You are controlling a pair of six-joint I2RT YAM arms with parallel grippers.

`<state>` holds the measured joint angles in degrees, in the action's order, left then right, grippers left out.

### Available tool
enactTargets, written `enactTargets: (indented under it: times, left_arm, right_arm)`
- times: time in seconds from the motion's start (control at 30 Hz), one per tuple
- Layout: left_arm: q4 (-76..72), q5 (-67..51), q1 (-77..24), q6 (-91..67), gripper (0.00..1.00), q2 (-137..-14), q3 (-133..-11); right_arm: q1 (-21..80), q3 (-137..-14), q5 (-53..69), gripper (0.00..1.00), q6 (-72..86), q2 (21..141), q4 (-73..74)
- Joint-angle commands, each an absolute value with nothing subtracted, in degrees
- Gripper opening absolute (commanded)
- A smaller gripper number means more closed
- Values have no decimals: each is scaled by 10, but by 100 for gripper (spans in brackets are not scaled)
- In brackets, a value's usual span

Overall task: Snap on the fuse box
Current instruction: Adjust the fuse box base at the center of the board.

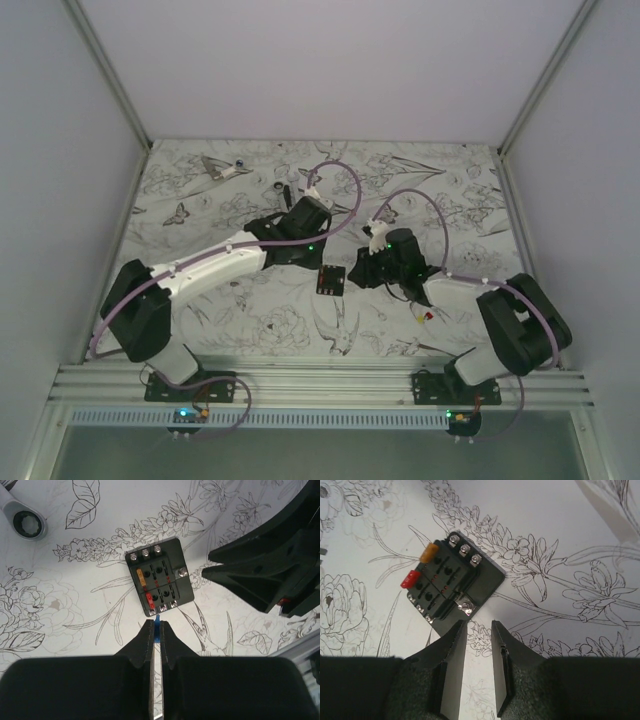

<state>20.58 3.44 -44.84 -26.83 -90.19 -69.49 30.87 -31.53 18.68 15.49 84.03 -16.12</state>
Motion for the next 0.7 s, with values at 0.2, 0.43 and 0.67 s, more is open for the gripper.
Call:
enactTargets:
  times: [0.2, 0.43, 0.67]
  left_arm:
    - [211, 74, -451, -308, 0, -970, -741]
    - [214, 81, -452, -311, 0, -1002, -758]
    - [218, 86, -452, -311, 0, -1024, -770]
  right_arm:
    - [336, -319, 183, 31, 197, 907, -240]
    - [354, -321, 219, 31, 209, 932, -274]
    - [355, -314, 231, 31, 210, 916, -286]
